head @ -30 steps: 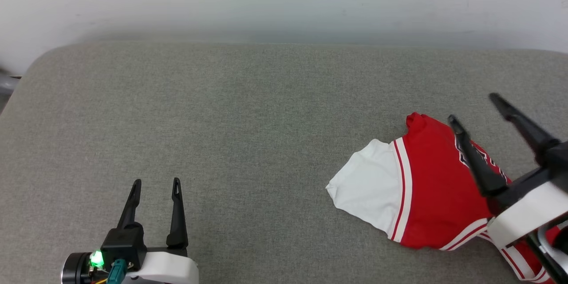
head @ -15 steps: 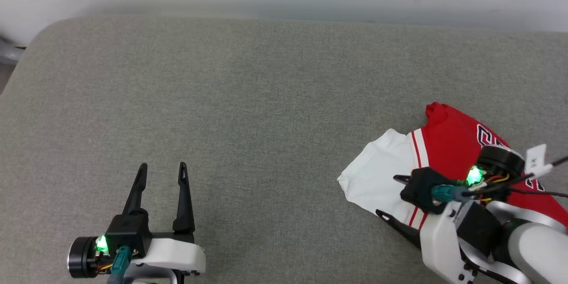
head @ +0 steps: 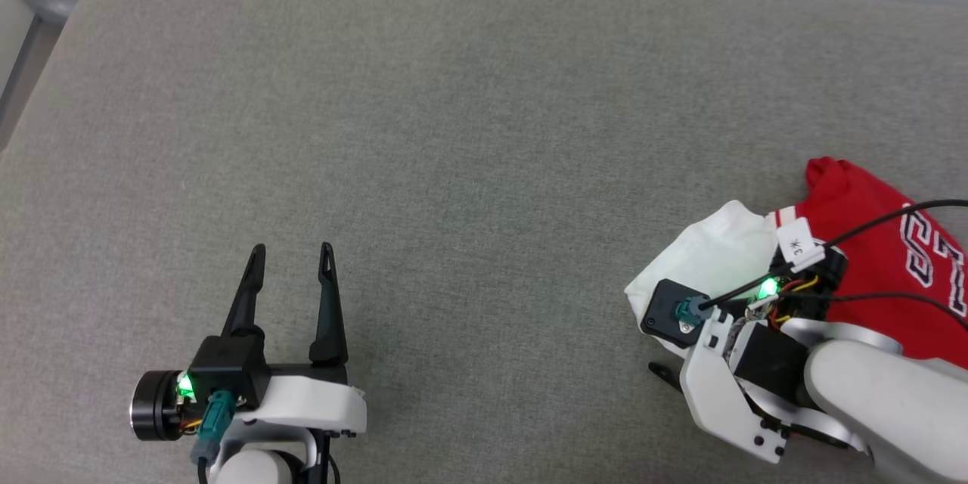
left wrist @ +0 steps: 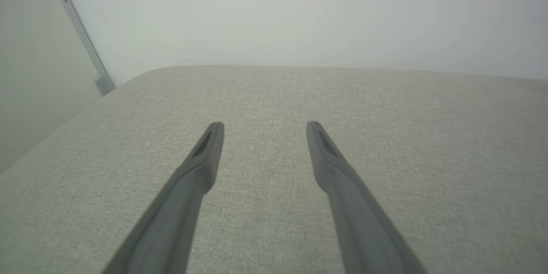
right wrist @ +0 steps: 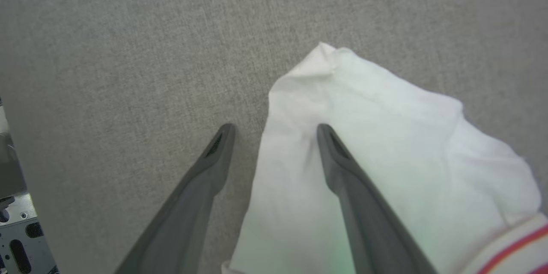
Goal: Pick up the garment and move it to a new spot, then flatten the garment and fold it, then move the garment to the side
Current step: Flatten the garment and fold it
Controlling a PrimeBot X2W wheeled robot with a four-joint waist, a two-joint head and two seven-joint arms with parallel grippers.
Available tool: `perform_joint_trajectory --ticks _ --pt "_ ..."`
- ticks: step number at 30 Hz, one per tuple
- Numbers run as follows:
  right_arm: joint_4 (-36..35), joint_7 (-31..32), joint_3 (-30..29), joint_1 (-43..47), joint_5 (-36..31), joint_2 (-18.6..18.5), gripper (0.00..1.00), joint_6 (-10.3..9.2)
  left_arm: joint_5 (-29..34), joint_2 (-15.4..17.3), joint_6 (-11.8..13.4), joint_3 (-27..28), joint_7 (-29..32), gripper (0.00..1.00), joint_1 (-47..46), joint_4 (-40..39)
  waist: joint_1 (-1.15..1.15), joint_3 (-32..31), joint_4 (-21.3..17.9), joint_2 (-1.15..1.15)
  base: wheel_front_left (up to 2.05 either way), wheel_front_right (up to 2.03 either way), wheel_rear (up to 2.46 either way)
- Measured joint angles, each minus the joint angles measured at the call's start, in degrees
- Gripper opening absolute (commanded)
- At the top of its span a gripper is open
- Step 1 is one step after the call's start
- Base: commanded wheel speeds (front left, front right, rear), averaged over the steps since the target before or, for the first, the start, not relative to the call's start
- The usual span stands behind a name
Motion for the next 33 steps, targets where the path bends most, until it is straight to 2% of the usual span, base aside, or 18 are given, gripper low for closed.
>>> perform_joint_trajectory --ticks 7,8,9,10,15,19,25,29,33 --pt "6.0 -0.3 3.7 -3.1 1.5 1.0 1.0 0.02 -0.5 0.0 0.9 -0.5 0.0 1.0 -1.0 0.0 -0.01 2.7 2.0 0.0 0.0 0.0 0.0" --pt "6.2 -0.4 4.0 -3.3 1.6 1.0 0.39 0.02 -0.5 0.0 0.9 -0.5 0.0 1.0 -1.0 0.0 -0.01 2.9 2.2 0.0 0.0 0.0 0.0" --pt "6.3 -1.1 4.3 -3.4 1.6 1.0 0.25 0.02 -0.5 0.0 1.0 -0.4 0.0 1.0 -1.0 0.1 -0.01 2.9 2.2 0.0 0.0 0.0 0.0" --pt "6.6 -1.9 4.4 -3.6 1.8 1.1 0.0 0.02 -0.5 0.0 1.0 -0.3 0.0 1.0 -1.0 0.1 -0.01 2.9 2.1 0.0 0.0 0.0 0.0" --pt "7.4 -7.3 3.7 -3.9 2.1 2.0 0.0 0.02 -0.3 0.0 1.1 0.2 0.0 1.0 -1.0 0.3 0.0 1.6 1.3 0.0 0.0 0.0 0.0" --pt "6.0 -11.7 -0.8 -3.3 1.8 2.5 0.0 0.0 0.0 0.0 1.0 0.5 0.0 1.0 -0.7 0.3 0.0 -0.1 0.6 0.0 0.0 0.0 0.0" --pt "1.4 -14.5 -7.1 -2.8 0.6 4.5 0.0 0.0 0.1 0.0 0.7 0.1 0.0 1.0 0.2 0.6 -0.01 -2.2 0.4 0.0 0.0 0.0 0.0" --pt "0.5 -15.0 -9.7 -3.4 -0.9 8.2 0.0 0.0 0.0 0.0 0.6 -0.2 0.0 1.0 0.3 0.6 -0.01 -2.4 1.5 0.0 0.0 0.0 0.0" --pt "2.2 -15.0 -9.0 -4.8 -2.0 13.6 0.0 0.0 -0.1 0.0 0.7 -0.5 0.0 1.0 0.4 0.5 0.0 -2.2 3.0 0.0 0.0 0.0 0.0"
